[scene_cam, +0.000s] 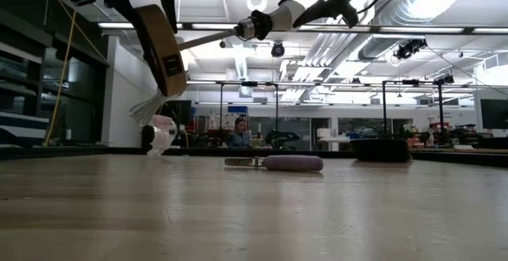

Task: Screw lightbulb
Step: Insert the light bulb into the lamp socket

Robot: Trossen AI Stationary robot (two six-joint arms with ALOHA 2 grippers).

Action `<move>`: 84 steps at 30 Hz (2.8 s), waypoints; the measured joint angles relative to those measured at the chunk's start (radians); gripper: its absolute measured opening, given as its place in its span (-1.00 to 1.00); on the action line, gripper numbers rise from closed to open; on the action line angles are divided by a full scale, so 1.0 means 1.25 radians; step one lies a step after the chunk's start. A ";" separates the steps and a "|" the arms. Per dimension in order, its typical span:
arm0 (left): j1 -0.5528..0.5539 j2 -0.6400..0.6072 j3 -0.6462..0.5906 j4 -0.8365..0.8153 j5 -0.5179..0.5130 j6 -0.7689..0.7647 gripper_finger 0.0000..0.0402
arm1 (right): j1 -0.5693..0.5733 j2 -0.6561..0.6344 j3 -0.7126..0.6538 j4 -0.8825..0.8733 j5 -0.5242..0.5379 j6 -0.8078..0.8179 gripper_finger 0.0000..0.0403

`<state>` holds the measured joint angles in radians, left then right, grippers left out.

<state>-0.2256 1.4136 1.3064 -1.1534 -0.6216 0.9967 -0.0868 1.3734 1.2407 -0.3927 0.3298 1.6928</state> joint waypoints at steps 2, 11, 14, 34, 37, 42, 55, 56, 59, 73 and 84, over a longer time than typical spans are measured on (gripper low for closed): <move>0.000 0.000 0.000 0.000 0.000 -0.006 -0.04 | 0.000 0.000 0.000 0.000 0.000 -0.007 0.16; 0.001 0.000 0.000 0.000 0.000 -0.012 -0.11 | 0.000 -0.001 0.001 0.000 0.002 -0.039 0.16; 0.001 0.000 0.000 -0.003 0.003 -0.012 -0.20 | 0.002 -0.001 0.001 -0.003 0.004 -0.041 0.16; 0.001 -0.001 0.000 -0.007 0.015 -0.008 -0.47 | 0.002 -0.001 0.001 -0.013 0.012 -0.040 0.16; 0.001 -0.001 0.000 -0.006 0.015 -0.003 -0.47 | 0.002 -0.001 0.001 -0.014 0.015 -0.039 0.16; 0.001 -0.001 0.000 -0.006 0.014 0.003 -0.47 | 0.002 -0.001 0.001 -0.016 0.014 -0.036 0.16; 0.004 -0.004 0.006 0.036 -0.031 -0.014 -0.47 | 0.009 -0.004 -0.001 -0.004 -0.048 -0.169 0.51; 0.004 -0.005 0.006 0.030 -0.039 -0.012 -0.47 | 0.009 -0.005 -0.002 -0.004 -0.049 -0.177 0.58; 0.003 -0.008 0.010 0.050 -0.037 0.006 -0.47 | 0.004 -0.007 0.000 -0.009 -0.030 -0.171 0.79; -0.011 -0.095 0.020 -0.052 0.044 -0.255 -0.47 | 0.005 -0.063 0.000 -0.009 -0.078 -0.550 0.97; -0.104 -0.151 -0.036 0.062 -0.049 -0.206 -0.47 | 0.002 -0.080 0.032 -0.029 -0.100 -0.919 0.97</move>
<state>-0.3556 1.2248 1.2617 -1.0756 -0.6825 0.7394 -0.0837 1.2739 1.2812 -0.4290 0.2047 0.5440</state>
